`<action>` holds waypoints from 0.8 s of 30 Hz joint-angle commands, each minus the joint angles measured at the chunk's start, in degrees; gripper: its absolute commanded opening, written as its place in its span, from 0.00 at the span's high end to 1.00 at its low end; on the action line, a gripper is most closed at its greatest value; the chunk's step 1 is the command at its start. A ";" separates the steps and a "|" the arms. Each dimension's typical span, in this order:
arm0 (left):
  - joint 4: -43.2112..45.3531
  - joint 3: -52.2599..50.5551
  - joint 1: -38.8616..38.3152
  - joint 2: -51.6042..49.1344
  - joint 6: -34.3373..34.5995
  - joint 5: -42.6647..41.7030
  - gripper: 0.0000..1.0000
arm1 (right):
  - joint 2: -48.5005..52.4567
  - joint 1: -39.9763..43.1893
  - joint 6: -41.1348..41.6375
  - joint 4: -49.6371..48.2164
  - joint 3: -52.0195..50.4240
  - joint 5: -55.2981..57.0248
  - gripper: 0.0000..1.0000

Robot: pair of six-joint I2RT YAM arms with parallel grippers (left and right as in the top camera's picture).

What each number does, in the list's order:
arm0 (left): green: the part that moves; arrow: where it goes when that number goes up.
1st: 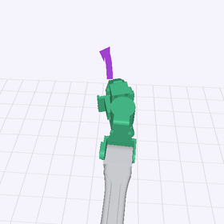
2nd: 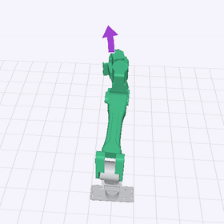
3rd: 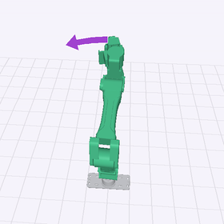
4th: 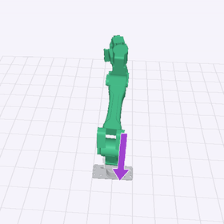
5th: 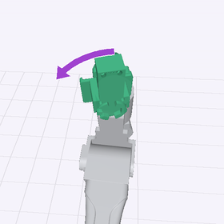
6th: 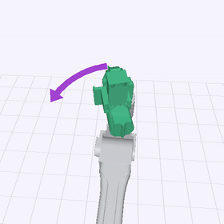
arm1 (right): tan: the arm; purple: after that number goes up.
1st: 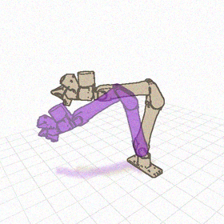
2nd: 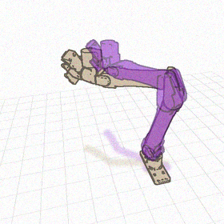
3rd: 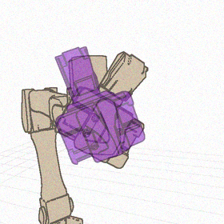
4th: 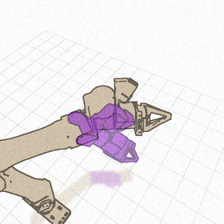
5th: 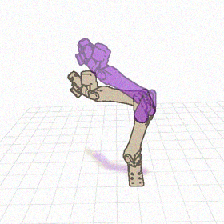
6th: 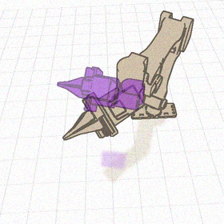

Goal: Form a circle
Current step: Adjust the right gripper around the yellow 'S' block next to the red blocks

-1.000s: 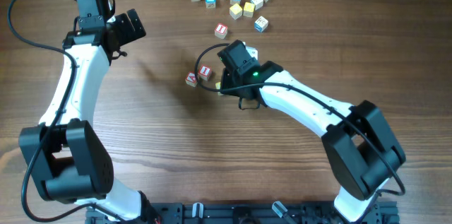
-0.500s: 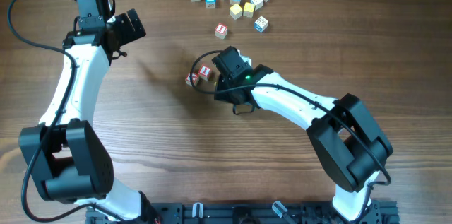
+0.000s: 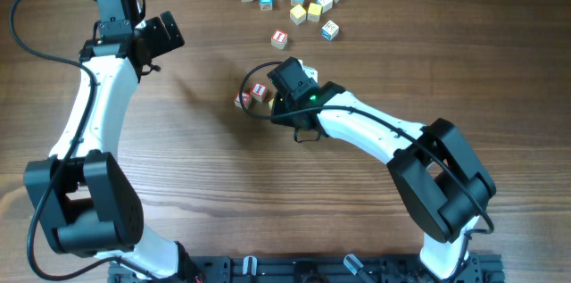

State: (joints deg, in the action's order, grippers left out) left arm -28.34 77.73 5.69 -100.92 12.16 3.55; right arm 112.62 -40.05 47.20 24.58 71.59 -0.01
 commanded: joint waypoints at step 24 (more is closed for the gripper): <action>0.00 0.28 0.11 0.52 0.52 -0.04 0.00 | -5.14 1.11 -15.74 -0.57 0.07 0.83 0.17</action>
State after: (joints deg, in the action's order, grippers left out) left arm -28.34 77.73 5.69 -100.92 12.16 3.55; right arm 108.29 -39.05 32.23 24.29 71.59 0.30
